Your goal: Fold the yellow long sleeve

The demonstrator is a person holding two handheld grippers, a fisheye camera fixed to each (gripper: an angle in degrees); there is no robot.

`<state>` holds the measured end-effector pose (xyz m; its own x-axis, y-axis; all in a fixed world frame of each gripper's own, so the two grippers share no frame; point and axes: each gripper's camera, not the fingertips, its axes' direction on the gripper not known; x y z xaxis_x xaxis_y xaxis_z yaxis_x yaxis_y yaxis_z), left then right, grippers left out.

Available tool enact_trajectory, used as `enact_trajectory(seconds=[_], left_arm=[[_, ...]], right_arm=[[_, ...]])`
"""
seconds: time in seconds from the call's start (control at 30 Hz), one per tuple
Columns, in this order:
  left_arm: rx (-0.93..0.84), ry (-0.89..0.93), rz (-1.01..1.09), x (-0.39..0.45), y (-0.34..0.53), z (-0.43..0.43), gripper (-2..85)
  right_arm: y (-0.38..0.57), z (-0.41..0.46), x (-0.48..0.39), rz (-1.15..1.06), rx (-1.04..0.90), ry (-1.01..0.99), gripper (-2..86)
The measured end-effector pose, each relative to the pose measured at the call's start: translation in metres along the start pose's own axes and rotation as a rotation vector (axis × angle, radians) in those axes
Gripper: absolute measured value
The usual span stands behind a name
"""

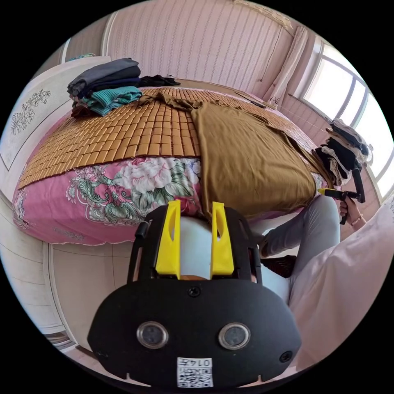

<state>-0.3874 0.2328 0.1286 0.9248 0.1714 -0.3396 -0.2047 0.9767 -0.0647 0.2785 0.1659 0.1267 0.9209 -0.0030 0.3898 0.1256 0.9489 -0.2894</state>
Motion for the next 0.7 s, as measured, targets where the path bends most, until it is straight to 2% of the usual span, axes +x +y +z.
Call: enact_trajectory(seconds=[0.2,0.3,0.37,0.57,0.63,0.7], left_arm=[[-0.107,-0.075,0.031,0.008,-0.015,0.019,8.8],[-0.120,0.022,0.060,0.006,-0.020,0.017,1.9],[-0.120,0.049,0.032,0.004,-0.020,0.013,0.6],[-0.133,0.036,0.052,0.004,-0.019,0.007,0.0],[-0.113,0.098,0.018,-0.001,-0.022,0.002,1.0],[-0.096,0.077,0.003,-0.005,-0.024,-0.010,2.9]], right_arm=[[-0.008,0.035,-0.010,0.004,-0.076,-0.040,10.8],[-0.015,0.044,-0.013,0.015,-0.089,-0.039,5.6],[-0.016,0.042,-0.014,0.011,-0.084,-0.052,2.5],[-0.016,0.037,-0.017,-0.014,-0.138,0.011,0.8],[-0.020,0.036,-0.016,-0.005,-0.130,-0.024,0.9],[-0.029,0.030,-0.019,0.009,-0.125,-0.035,1.2]])
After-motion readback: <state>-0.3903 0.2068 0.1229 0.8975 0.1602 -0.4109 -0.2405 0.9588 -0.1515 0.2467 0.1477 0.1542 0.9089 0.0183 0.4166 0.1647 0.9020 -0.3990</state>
